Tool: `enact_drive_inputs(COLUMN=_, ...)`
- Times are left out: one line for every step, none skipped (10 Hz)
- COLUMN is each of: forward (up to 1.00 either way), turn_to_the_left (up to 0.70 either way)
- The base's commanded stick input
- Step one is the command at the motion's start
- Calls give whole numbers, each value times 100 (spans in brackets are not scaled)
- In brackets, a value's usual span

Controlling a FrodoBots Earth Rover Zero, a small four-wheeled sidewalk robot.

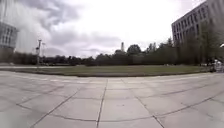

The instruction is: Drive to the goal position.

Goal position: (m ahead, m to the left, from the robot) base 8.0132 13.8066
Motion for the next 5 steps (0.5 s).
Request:
enact_drive_inputs(forward=0, turn_to_the_left=70)
enact_drive_inputs(forward=0, turn_to_the_left=70)
enact_drive_inputs(forward=0, turn_to_the_left=70)
enact_drive_inputs(forward=0, turn_to_the_left=70)
enact_drive_inputs(forward=0, turn_to_the_left=70)
